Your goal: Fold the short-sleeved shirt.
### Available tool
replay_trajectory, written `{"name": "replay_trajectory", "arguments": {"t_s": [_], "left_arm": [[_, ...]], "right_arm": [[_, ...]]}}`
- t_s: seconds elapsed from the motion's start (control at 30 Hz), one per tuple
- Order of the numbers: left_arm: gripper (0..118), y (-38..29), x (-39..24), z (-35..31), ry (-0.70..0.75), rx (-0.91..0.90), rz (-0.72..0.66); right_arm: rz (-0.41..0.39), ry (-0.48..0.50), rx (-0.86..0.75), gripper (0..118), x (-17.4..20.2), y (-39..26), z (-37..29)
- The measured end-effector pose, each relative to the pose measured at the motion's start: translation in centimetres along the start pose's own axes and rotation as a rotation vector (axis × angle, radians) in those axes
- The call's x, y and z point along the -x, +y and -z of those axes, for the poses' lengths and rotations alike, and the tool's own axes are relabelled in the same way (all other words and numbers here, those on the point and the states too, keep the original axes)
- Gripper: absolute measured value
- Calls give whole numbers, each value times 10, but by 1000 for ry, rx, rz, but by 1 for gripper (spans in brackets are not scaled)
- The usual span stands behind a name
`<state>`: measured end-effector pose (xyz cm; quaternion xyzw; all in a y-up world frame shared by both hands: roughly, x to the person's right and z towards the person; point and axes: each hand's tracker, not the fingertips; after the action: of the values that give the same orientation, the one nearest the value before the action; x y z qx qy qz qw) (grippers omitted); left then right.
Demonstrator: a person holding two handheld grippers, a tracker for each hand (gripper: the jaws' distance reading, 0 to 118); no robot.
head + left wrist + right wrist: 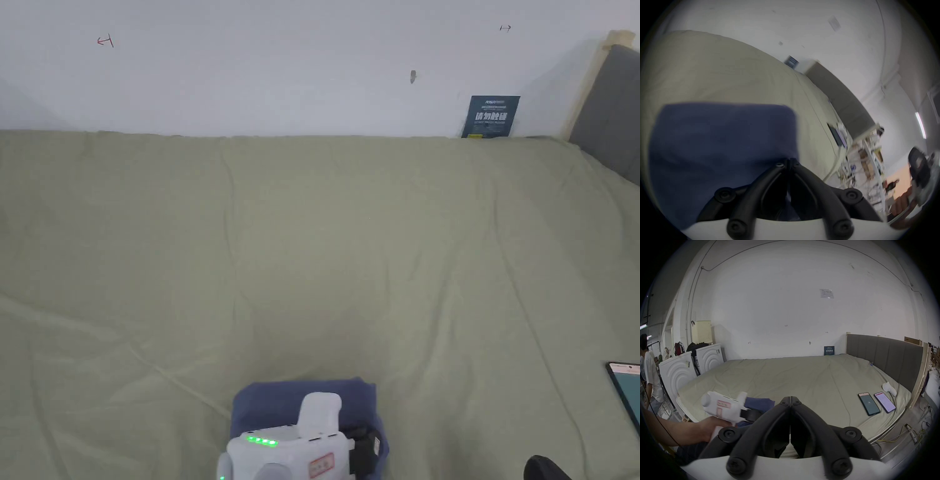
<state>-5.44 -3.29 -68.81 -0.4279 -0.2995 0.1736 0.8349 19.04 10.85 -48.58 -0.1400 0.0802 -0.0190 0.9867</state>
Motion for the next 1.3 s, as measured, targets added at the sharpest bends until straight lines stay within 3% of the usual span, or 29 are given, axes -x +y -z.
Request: {"name": "replay_trajectory", "arguments": {"t_s": [0.13,0.27,0.4,0.47,0.57,0.6,0.63,0.7,0.73,0.83,0.87,1.0,1.1,1.17,1.23,1.3], "left_arm": [[4,1,17,-16,-40,-41,-79],[4,2,5,-94,42,-132,117],[4,-13,4,-190,132,-281,229],[4,-19,19,-216,203,-254,157],[5,-32,41,-242,250,-268,65],[8,-34,51,-243,258,-278,35],[28,-36,59,-245,244,-274,-5],[93,-39,77,-244,149,-277,-89],[118,-38,86,-238,108,-271,-139],[118,-34,110,-220,-38,-237,-274],[118,-28,119,-208,-89,-223,-310],[118,-20,158,-146,-289,-87,-430],[118,-25,174,-96,-358,-5,-515],[118,-17,167,-82,-485,-128,-470],[118,-2,150,-57,-415,-27,-466],[118,8,130,-51,-253,34,-308]], "right_arm": [[-1,4,6,0,-3,1,0],[-17,57,23,0,2,4,16],[0,195,107,0,19,6,59],[56,321,203,0,27,3,94],[270,518,372,0,31,-16,160],[310,540,467,0,33,-26,184],[340,542,542,0,33,-37,206],[400,582,674,0,25,-58,240],[430,555,736,0,20,-68,254],[432,439,857,1,8,-84,277],[485,474,819,1,4,-80,279],[417,463,825,1,8,-73,283],[432,474,824,1,4,-76,283],[447,489,817,1,3,-78,279],[446,504,807,1,1,-79,279],[436,515,801,1,0,-80,278]]}}
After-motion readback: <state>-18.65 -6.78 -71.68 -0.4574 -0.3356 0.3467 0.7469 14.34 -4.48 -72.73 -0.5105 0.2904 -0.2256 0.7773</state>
